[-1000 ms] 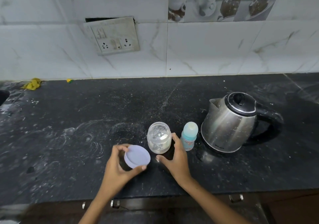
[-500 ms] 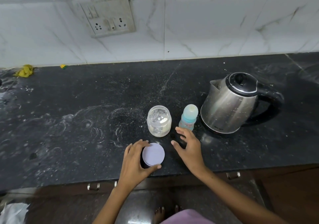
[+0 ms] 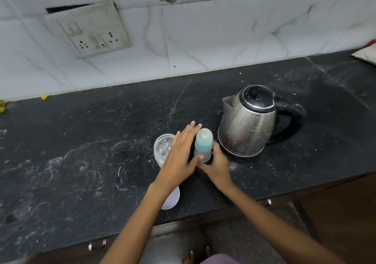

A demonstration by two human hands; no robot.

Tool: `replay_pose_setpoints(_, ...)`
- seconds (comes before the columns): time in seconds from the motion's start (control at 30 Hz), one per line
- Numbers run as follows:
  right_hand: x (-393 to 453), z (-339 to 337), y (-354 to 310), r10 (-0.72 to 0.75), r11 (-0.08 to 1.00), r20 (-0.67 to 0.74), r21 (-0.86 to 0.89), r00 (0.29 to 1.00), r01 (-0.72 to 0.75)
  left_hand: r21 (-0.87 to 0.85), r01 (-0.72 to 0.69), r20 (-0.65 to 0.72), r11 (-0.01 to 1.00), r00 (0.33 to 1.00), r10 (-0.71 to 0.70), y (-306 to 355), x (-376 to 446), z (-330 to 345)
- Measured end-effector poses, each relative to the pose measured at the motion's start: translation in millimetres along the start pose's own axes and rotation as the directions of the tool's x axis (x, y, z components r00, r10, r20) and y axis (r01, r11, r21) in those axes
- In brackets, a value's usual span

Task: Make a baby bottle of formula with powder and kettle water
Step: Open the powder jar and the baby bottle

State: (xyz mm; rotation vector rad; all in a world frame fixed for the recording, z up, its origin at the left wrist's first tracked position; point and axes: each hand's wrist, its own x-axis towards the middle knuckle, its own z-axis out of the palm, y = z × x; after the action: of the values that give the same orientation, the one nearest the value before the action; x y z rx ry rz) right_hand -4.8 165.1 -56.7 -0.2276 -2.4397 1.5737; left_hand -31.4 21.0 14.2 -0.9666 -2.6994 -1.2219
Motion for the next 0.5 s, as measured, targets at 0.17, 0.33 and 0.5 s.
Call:
replay_pose_setpoints(0.17,15,-3,9,-0.029,0.999,0.071,0.016,0.997,0.028,0.040,-0.026,0.230,0.999,0.973,0.016,-14,38,-2)
replay_pose_setpoints(0.33,18,-4,16,-0.061,0.998,0.126,-0.012,0.990,0.063,-0.003,-0.104,0.242,0.995,0.965,0.102,-16,56,-4)
replay_pose_setpoints(0.5,15,0,19,-0.100,0.993,0.095,-0.051,0.990,0.105,0.029,-0.032,0.131,0.999,0.991,0.028,-12,45,3)
